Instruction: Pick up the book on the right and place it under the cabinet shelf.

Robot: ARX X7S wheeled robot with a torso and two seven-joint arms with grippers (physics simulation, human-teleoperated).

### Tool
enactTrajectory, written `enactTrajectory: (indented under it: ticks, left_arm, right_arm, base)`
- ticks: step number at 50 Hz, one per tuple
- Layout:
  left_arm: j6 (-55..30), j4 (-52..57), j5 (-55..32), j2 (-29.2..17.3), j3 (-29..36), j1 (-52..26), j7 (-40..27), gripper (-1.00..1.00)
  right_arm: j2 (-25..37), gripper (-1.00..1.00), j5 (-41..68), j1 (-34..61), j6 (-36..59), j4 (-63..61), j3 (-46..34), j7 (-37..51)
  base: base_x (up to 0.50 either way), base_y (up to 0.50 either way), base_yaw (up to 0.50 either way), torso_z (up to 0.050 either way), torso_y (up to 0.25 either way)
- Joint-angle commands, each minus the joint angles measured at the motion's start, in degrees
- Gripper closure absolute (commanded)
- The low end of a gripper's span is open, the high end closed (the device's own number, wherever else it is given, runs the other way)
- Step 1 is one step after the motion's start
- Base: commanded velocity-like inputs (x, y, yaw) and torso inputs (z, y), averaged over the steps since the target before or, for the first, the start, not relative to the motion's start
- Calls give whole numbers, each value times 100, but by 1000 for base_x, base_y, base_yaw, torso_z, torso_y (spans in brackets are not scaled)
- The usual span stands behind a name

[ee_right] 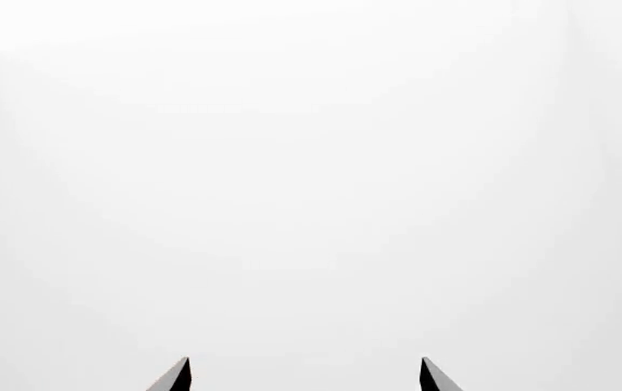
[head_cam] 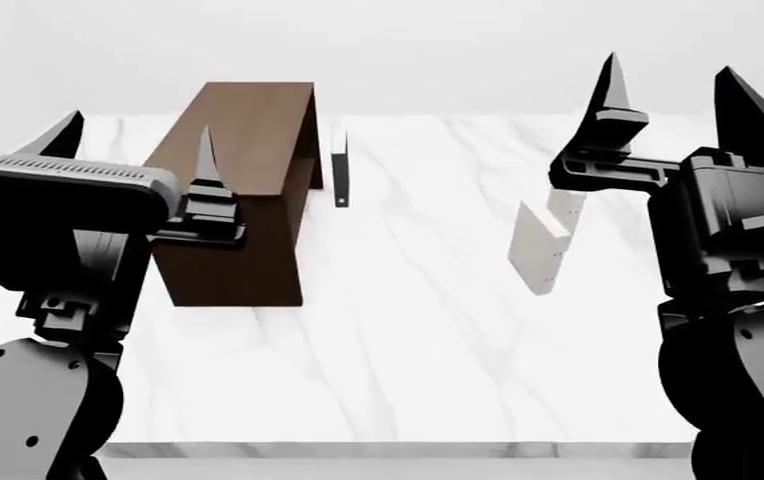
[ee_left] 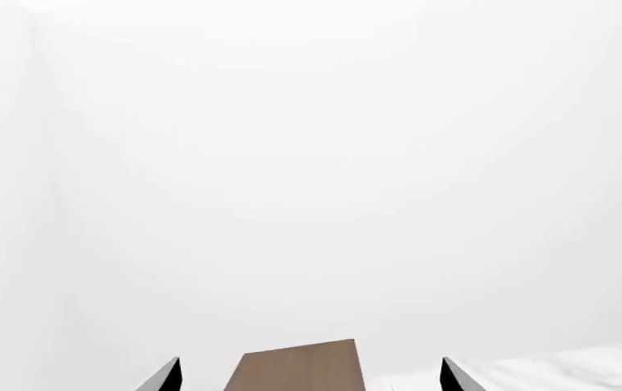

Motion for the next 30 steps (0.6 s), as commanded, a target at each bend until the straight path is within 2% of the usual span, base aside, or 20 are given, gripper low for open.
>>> enactTrajectory:
  ticks: [1,30]
  left_arm:
    - [-53,43,-27,-40,-13,-26,-30,-100]
    - [-104,85,-67,-112,-29,-48,-119,-100]
  right_arm:
    - [25,-100,52,21,-6,-12,-9,30]
    - [106,-100,242,80,58,-87,22,107]
  base:
    - [277,0,0,0,0]
    - [282,0,0,0,0]
